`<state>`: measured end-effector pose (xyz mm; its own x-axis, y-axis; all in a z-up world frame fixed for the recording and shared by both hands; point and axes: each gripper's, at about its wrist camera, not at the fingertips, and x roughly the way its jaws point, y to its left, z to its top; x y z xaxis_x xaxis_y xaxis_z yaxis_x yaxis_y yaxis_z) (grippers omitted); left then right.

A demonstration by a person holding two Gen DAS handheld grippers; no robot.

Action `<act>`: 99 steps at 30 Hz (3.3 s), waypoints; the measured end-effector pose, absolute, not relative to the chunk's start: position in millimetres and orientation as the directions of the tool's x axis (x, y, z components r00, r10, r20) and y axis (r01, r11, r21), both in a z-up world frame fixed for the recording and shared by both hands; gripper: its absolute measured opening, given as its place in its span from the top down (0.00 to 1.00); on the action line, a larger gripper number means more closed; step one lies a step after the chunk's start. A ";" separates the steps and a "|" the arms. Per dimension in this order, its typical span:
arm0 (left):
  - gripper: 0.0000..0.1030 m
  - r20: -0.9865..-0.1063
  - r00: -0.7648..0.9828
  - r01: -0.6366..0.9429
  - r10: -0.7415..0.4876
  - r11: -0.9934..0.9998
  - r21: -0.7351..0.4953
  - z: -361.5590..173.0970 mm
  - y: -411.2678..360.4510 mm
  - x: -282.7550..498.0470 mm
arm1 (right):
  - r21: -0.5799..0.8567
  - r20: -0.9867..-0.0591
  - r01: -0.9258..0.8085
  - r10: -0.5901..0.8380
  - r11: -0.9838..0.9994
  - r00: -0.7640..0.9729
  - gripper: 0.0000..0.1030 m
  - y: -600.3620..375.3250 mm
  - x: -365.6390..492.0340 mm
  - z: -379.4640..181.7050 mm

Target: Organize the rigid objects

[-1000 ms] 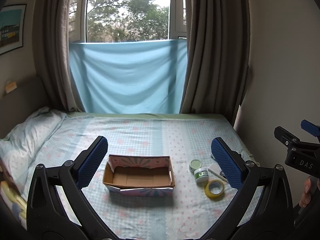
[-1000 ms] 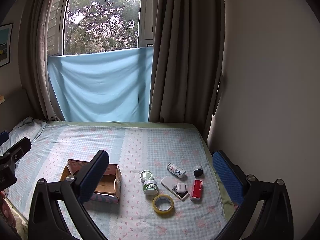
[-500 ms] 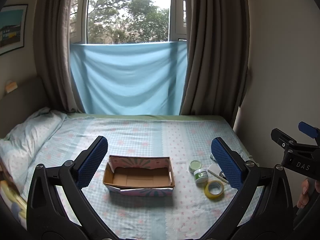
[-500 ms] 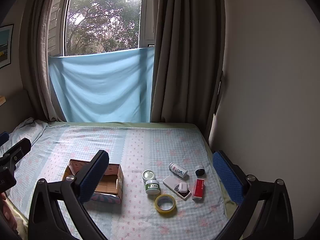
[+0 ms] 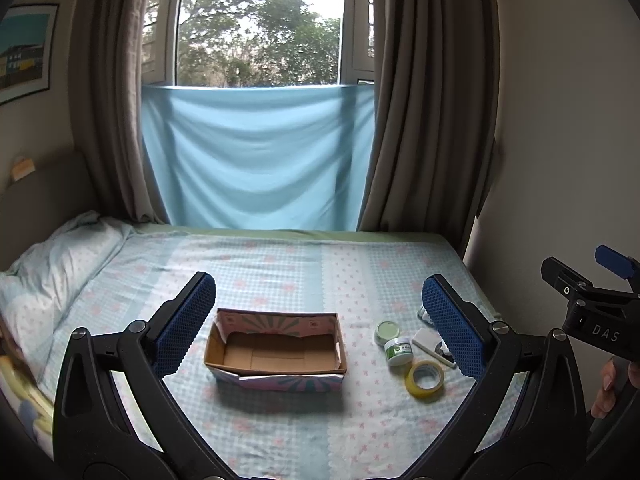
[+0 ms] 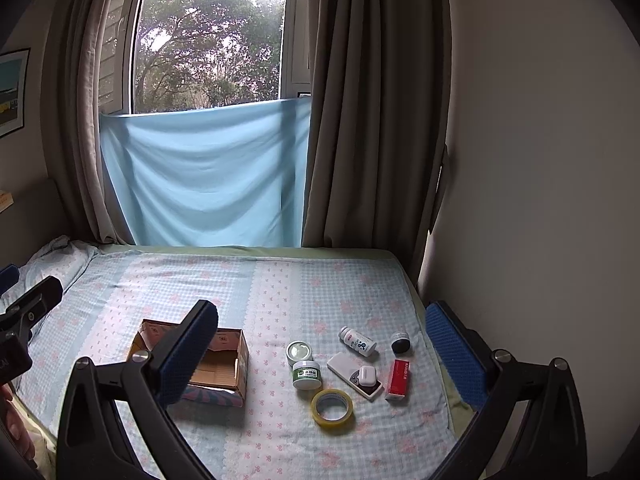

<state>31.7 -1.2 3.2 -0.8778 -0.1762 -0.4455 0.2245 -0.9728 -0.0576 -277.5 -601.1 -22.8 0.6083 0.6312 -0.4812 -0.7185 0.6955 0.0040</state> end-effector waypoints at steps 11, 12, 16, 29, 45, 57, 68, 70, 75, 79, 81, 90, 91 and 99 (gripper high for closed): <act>0.00 -0.441 -0.879 0.236 -0.183 -0.970 -0.067 3.2 -0.8 35.6 | 0.009 -0.476 -0.738 0.652 0.674 0.590 0.00 -601.3 -283.1 -21.6; 0.00 -0.442 -0.878 0.237 -0.184 -0.969 -0.068 3.2 -1.1 35.5 | 0.009 -0.477 -0.739 0.653 0.673 0.589 0.00 -601.3 -283.8 -21.6; 0.00 -0.444 -0.875 0.249 -0.196 -0.966 -0.065 3.0 -0.9 35.8 | 0.007 -0.476 -0.748 0.661 0.663 0.581 0.00 -602.2 -284.7 -21.8; 0.00 -0.450 -0.861 0.290 -0.235 -0.955 -0.058 0.7 -1.6 33.0 | 0.016 -0.477 -0.764 0.676 0.645 0.561 0.00 -602.2 -281.6 -24.1; 0.00 -0.554 -0.803 0.309 -0.220 -0.949 -0.070 -21.5 -5.8 -14.6 | 0.028 -0.520 -0.771 0.668 0.637 0.533 0.00 -588.8 -253.0 -35.5; 0.00 -0.758 -0.646 0.279 -0.087 -0.952 -0.128 -115.4 14.8 -136.3 | 0.044 -0.675 -0.719 0.551 0.694 0.491 0.00 -564.4 -149.0 -104.9; 0.00 -0.889 -0.457 0.315 -0.002 -0.935 -0.160 -244.7 42.6 -249.4 | 0.081 -0.848 -0.626 0.383 0.776 0.366 0.00 -531.4 -34.3 -236.3; 0.00 -0.909 -0.417 0.330 0.010 -0.930 -0.162 -270.3 44.8 -266.7 | 0.076 -0.878 -0.614 0.345 0.786 0.332 0.00 -524.4 -20.2 -260.5; 0.00 -0.950 -0.309 0.374 0.045 -0.913 -0.165 -340.4 45.6 -306.2 | 0.059 -0.936 -0.599 0.253 0.799 0.246 0.00 -505.2 14.4 -329.0; 0.00 -0.968 -0.238 0.406 0.074 -0.898 -0.169 -387.3 44.8 -328.3 | 0.046 -0.966 -0.603 0.188 0.796 0.175 0.00 -491.1 32.4 -382.0; 0.00 -0.974 -0.211 0.418 0.079 -0.894 -0.162 -405.9 45.1 -337.7 | 0.045 -0.977 -0.613 0.163 0.789 0.139 0.04 -484.0 37.7 -404.6; 0.01 -0.987 -0.121 0.428 0.110 -0.891 -0.152 -466.1 54.8 -369.6 | 0.036 -0.994 -0.656 0.092 0.754 0.052 0.15 -467.9 45.2 -460.4; 0.01 -0.987 -0.113 0.430 0.115 -0.890 -0.153 -471.1 55.7 -371.9 | 0.031 -0.995 -0.655 0.084 0.755 0.049 0.15 -468.1 45.5 -463.8; 0.34 -0.982 -0.065 0.456 0.176 -0.870 -0.186 -497.8 56.2 -378.0 | 0.029 -0.999 -0.630 0.032 0.776 -0.006 0.51 -472.7 49.9 -484.4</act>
